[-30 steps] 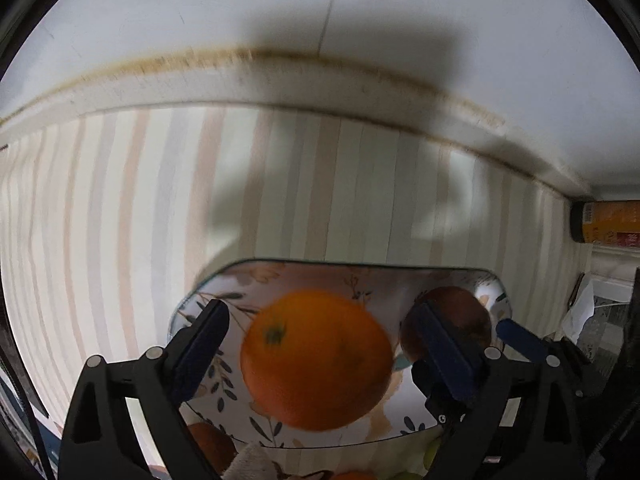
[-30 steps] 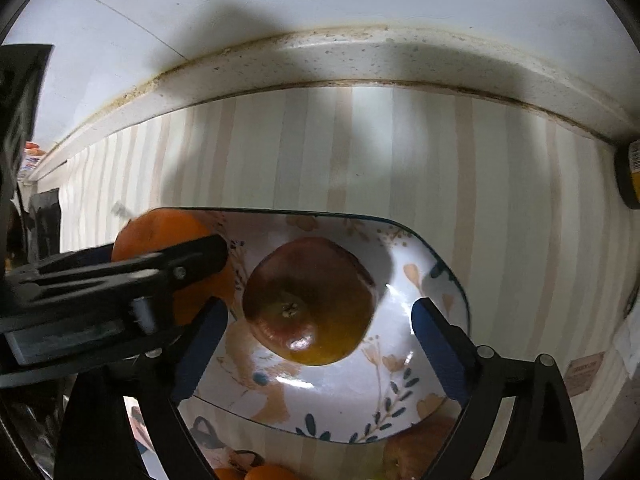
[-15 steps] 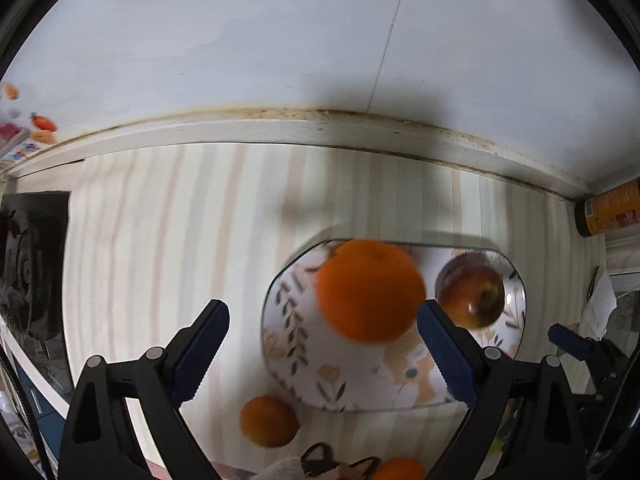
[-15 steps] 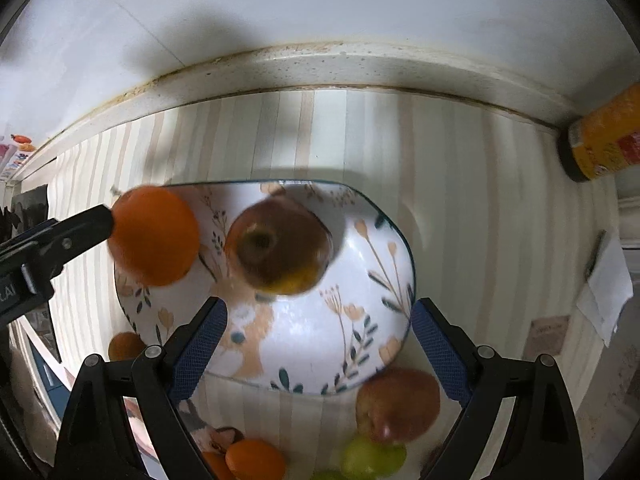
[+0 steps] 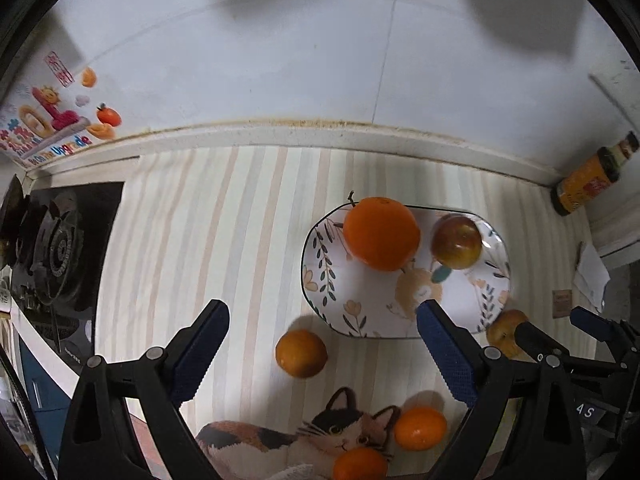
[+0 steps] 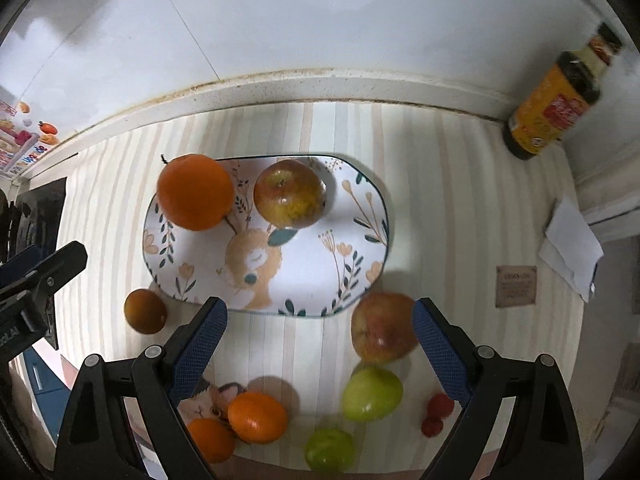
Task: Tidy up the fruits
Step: 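Lift both tools away from the plate toward the remaining fruit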
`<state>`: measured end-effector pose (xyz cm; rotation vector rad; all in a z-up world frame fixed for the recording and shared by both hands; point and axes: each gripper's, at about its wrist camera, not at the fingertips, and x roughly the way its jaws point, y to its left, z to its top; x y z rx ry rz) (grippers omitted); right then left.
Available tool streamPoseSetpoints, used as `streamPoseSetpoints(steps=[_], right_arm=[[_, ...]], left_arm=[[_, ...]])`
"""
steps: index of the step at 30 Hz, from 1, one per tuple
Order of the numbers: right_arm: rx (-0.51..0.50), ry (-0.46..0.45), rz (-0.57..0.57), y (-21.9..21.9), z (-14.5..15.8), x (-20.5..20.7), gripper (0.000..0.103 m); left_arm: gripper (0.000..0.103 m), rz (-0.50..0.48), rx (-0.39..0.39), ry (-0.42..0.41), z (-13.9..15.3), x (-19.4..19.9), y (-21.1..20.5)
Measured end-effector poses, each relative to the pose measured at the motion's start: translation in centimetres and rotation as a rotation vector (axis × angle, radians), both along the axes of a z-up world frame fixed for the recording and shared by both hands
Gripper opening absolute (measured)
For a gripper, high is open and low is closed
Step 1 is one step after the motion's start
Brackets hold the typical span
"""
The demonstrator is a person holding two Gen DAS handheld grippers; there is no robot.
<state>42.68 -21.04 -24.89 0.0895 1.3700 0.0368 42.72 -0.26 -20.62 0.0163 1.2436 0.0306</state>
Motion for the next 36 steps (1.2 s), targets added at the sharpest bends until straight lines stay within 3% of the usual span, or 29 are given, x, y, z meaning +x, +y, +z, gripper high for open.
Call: streamPoseSetpoints(steps=[13,21,25,29,36], right_arm=[[0.027,-0.130,-0.007,0.6,7.4,-6.5,0.096],[0.062,-0.172,-0.020,0.6,9.2,-8.8,0.096],[0.098,-0.120,-0.034,-0.3,7.3,-9.5,0.096],[0.123,-0.018,-0.061,-1.8,3.3,-10.2,0.096],[0.166,0.221,-0.119,-3.8,-7.1,-12.5,0.094]], left_arm=[[0.096,-0.066,-0.046,-0.087,5.2,-5.8,-0.9],[0.096,-0.067,-0.096,-0.079,5.5,-7.7,-0.8],[0.096,-0.095,-0.093,-0.021,3.4,-8.0,-1.5],[0.100,-0.169,-0.027,0.055,-0.3,-8.5,-3.2],[0.100,-0.287,0.063,0.239,-8.0,-9.5,-6.3]])
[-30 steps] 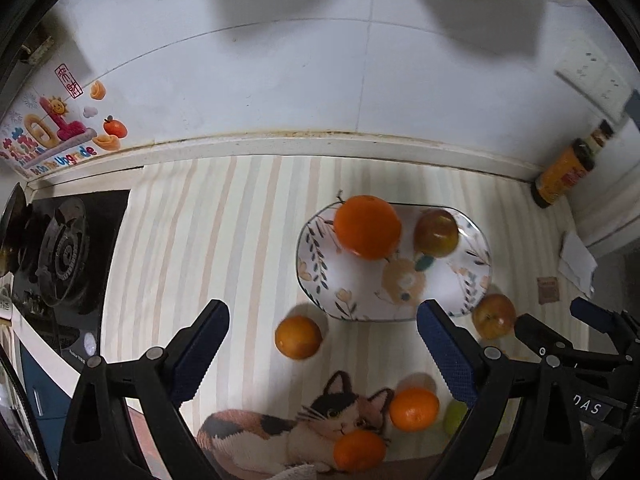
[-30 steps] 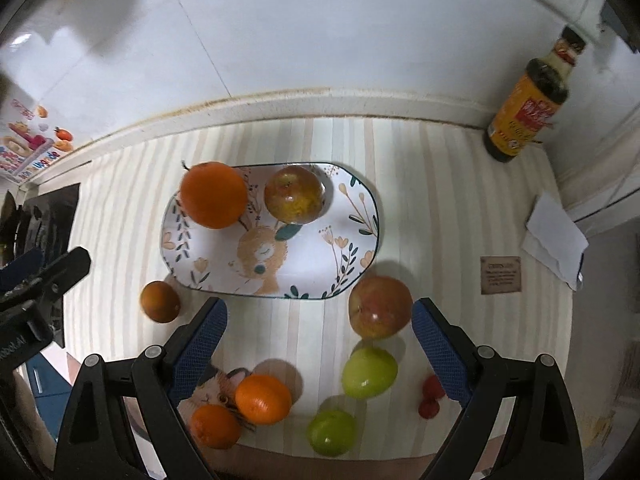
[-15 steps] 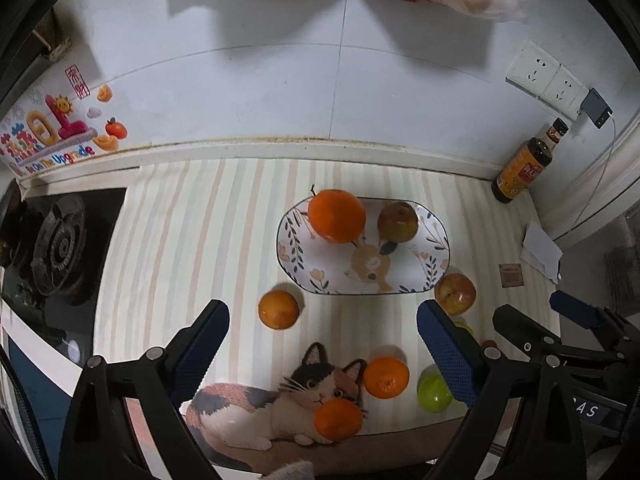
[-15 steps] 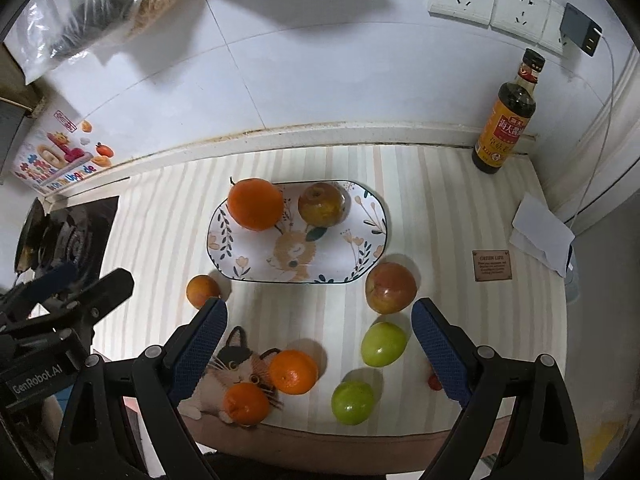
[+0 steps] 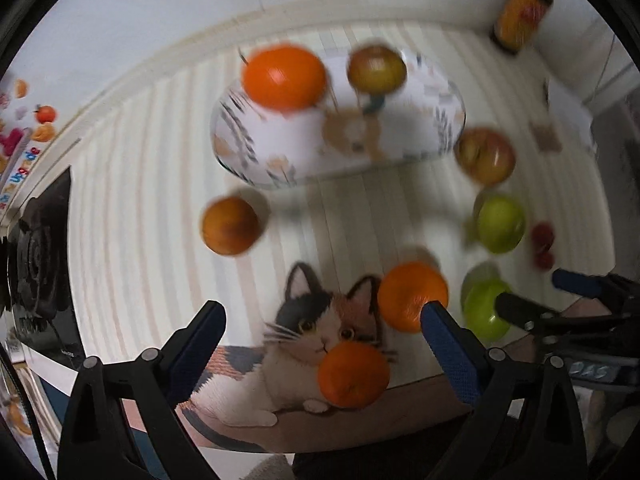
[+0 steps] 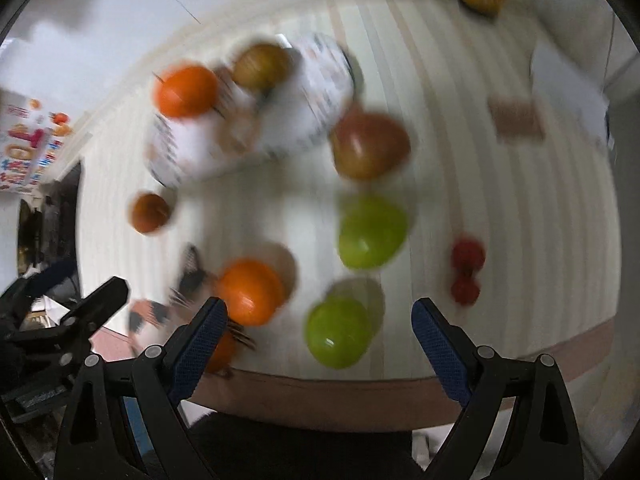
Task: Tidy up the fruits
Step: 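Lift both tools away from the plate toward the remaining fruit, then grasp an orange with the left tool while the right tool grasps a green apple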
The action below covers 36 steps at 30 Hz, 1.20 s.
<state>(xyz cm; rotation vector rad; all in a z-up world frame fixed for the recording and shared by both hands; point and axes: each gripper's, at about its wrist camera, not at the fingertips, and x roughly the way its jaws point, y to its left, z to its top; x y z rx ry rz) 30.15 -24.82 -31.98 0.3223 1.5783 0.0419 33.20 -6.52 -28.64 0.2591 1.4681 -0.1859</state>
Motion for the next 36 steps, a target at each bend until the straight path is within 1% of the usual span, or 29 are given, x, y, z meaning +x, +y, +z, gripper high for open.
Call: streamPoseSetpoints(steps=[1,3,5,6,7,8,9,11,14,17,18,19,20,21,22,24,26,30,32,34,36], right_arm=[[0.015,0.027,0.000,0.0,-1.2,-0.4,0.091],[0.052,0.083,-0.003,0.1,-3.9,-1.1,0.072],[0.088,0.111,-0.019,0.2,-5.8,-1.5,0.069],[0.091,0.121,-0.024,0.1,-6.5,-1.7,0.061],[0.120,0.118,-0.035,0.1,-6.9,-1.9,0.060],[0.124,0.108,-0.040,0.0,-6.8,-2.1,0.059],[0.105,0.100,-0.032,0.0,-6.6,-2.1,0.059],[0.078,0.075,-0.022,-0.3,-6.1,-2.3,0.059],[0.055,0.072,-0.025,-1.3,-5.8,-2.9,0.059],[0.034,0.075,-0.024,-2.1,-6.0,-3.3,0.059],[0.038,0.077,-0.028,-2.3,-6.2,-3.4,0.059],[0.043,0.080,-0.030,-2.5,-6.3,-3.4,0.059],[0.044,0.076,-0.032,-2.5,-6.3,-3.5,0.059],[0.041,0.075,-0.032,-2.5,-6.3,-3.5,0.059],[0.042,0.074,-0.032,-2.6,-6.3,-3.3,0.059],[0.061,0.064,-0.032,-2.6,-6.2,-3.0,0.059],[0.074,0.049,-0.021,-2.2,-6.0,-2.6,0.059],[0.084,0.027,0.006,-0.7,-6.0,-1.3,0.059],[0.108,0.041,-0.006,-0.6,-6.3,-1.1,0.059],[0.123,0.065,-0.019,-0.6,-6.9,-1.1,0.060],[0.112,0.061,-0.008,0.1,-7.0,-1.1,0.060]], left_arm=[[0.100,-0.005,0.007,0.012,-0.5,0.0,-0.2],[0.100,-0.011,0.018,0.034,-1.6,0.0,-0.6],[0.100,-0.015,0.020,0.064,-2.7,0.2,-1.0],[0.100,-0.016,0.019,0.078,-3.1,0.3,-1.2],[0.100,-0.020,0.014,0.095,-3.6,0.4,-1.5],[0.100,-0.022,0.007,0.114,-4.0,0.5,-1.8],[0.100,-0.024,-0.001,0.127,-4.3,0.5,-2.1],[0.100,-0.034,-0.037,0.168,-5.2,0.7,-2.9],[0.100,-0.032,-0.076,0.217,-6.7,1.0,-4.0],[0.099,-0.037,-0.094,0.257,-8.4,1.3,-5.2],[0.087,-0.043,-0.094,0.260,-8.8,1.4,-5.4],[0.069,-0.046,-0.088,0.253,-9.0,1.4,-5.6],[0.064,-0.039,-0.118,0.259,-9.1,1.4,-5.6],[0.062,-0.026,-0.125,0.258,-9.0,1.4,-5.6],[0.062,-0.030,-0.099,0.236,-8.7,1.3,-5.5],[0.062,-0.042,-0.074,0.192,-8.1,1.1,-5.3],[0.062,-0.025,-0.068,0.189,-7.8,1.1,-4.3],[0.062,0.019,-0.049,0.196,-8.1,1.6,-2.1],[0.062,0.041,-0.063,0.190,-8.1,1.6,-1.6],[0.062,0.041,-0.057,0.175,-8.0,1.5,-1.5],[0.062,0.035,-0.051,0.160,-7.9,1.2,-1.5]])
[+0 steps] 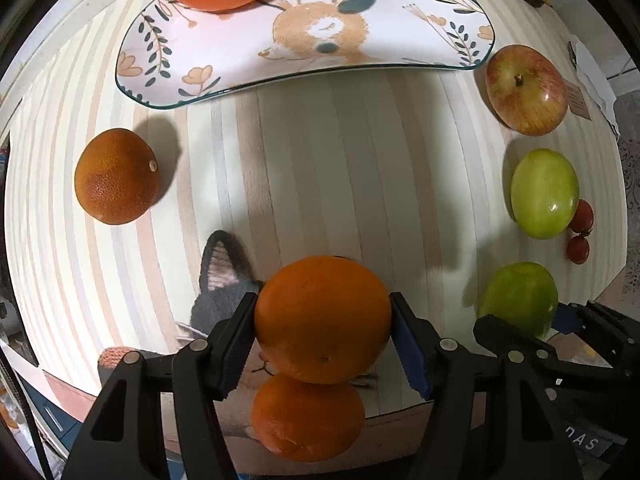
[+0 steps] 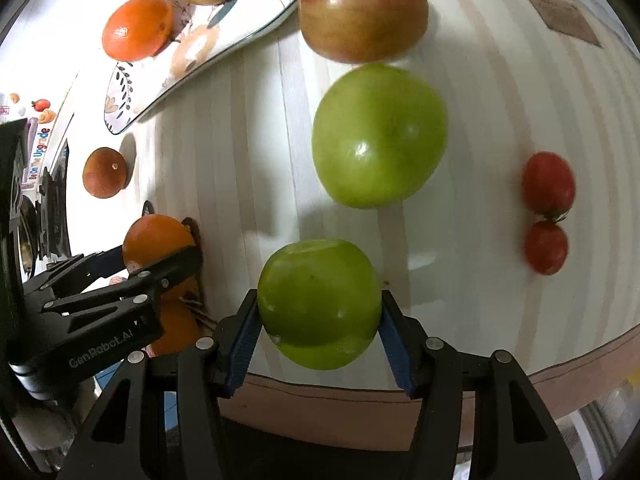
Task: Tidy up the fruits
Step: 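Grasp an orange with the left tool while the right tool grasps a green apple, then lower the orange and green apple onto the plate and open both tools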
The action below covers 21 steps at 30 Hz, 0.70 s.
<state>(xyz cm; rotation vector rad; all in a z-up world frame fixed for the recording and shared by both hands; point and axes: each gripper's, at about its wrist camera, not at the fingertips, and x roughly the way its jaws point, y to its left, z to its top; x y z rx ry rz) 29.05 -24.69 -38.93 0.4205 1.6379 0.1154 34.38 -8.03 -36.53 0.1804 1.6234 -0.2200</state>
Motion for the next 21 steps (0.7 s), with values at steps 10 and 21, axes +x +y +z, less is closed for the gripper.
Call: streamPoseSetpoints(steps=[10,21], right_arm=[[-0.056,-0.055,0.066,2.1,1.6,0.6,0.059],[-0.095,-0.247,0.034,1.5,8.5,10.1,0.059]], left_arm=[[0.062,0.077,-0.123,-0.065,5.5,0.6,1.6],[0.062,0.136,-0.084,-0.188,10.5,9.6,4.9]])
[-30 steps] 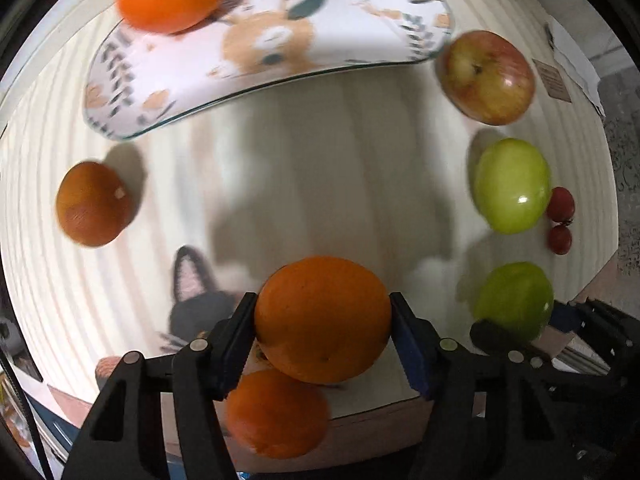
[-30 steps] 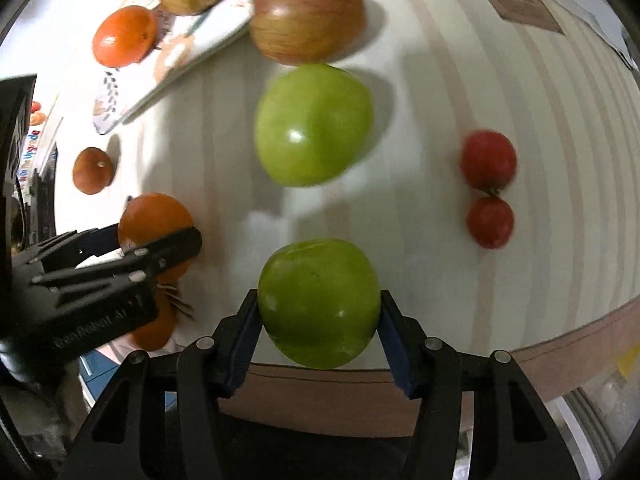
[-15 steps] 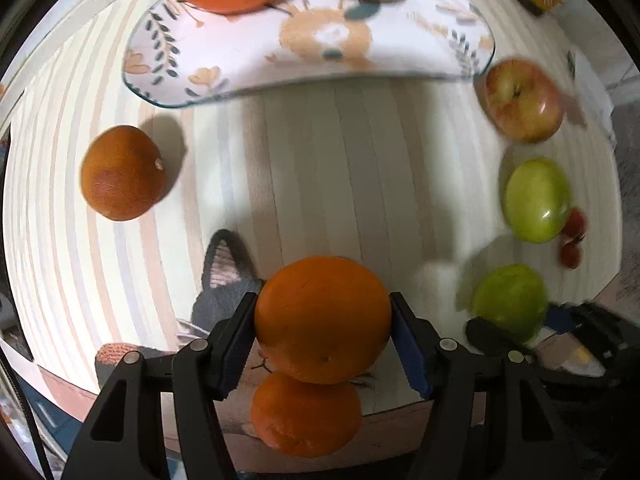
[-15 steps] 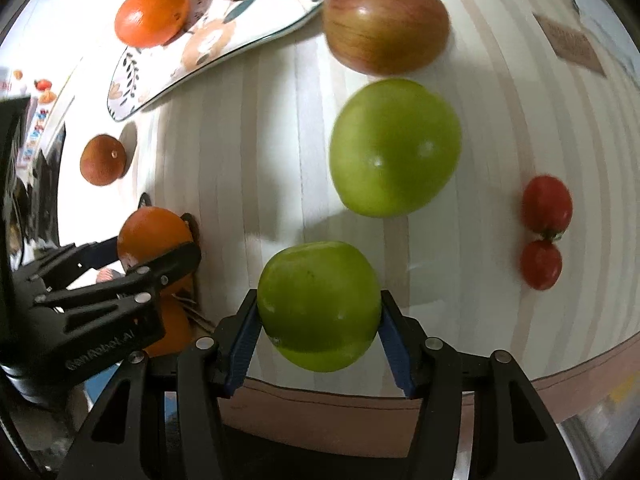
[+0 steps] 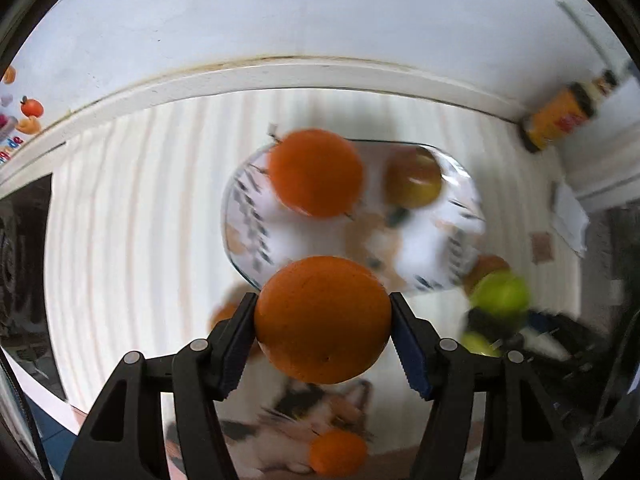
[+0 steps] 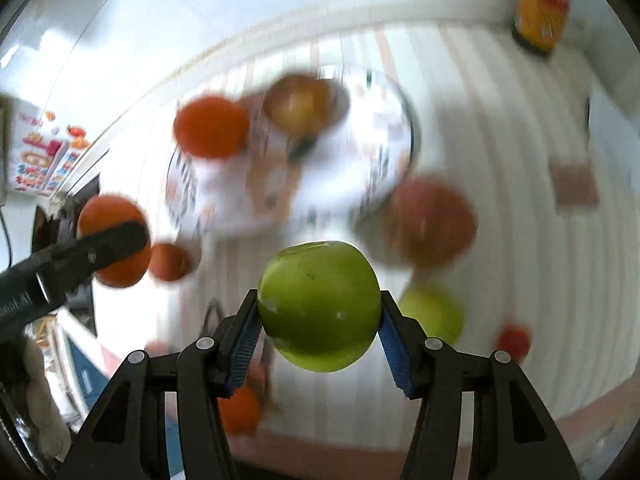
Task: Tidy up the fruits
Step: 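Lower the orange and green apple onto the plate and open both tools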
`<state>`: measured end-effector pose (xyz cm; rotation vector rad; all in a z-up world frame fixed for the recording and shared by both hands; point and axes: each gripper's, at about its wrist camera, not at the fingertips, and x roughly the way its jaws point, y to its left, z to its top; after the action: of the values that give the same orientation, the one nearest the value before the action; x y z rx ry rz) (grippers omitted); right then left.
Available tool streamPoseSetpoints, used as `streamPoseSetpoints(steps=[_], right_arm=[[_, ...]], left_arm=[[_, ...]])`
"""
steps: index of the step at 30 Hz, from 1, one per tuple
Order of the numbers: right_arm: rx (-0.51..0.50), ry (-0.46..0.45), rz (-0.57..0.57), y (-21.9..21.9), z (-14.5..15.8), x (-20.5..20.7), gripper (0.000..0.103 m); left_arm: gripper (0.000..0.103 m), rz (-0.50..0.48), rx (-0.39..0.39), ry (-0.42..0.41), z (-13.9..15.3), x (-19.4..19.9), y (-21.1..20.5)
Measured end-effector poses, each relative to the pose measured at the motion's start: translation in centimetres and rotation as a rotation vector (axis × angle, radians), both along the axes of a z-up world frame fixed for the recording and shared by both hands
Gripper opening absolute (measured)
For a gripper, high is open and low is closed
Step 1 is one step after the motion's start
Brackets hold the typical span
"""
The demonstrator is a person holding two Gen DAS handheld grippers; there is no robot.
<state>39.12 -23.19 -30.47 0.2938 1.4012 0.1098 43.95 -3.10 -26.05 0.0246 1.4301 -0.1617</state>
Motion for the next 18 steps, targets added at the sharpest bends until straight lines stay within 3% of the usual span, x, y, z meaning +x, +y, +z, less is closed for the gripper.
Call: streamPoseSetpoints(steps=[4,9,16,18], right_arm=[[-0.090,0.016,0.019,0.1,-1.0,4.7,0.059],[-0.167,0.071,0.062,1.2,-3.6,7.9,0.059],[-0.163,0.135,0.058,1.7,-6.5,9.0,0.059],[-0.142,0.142,0.041,1.4,-6.7,9.0,0.064]], left_arm=[[0.062,0.025,0.068,0.075,-3.7,3.0,1.6],[0.062,0.051,0.098,0.131,-6.5,5.2,2.5],[0.063,0.050,0.118,0.182,-8.8,6.0,2.3],[0.063,0.074,0.109,0.176,-9.1,6.4,2.4]])
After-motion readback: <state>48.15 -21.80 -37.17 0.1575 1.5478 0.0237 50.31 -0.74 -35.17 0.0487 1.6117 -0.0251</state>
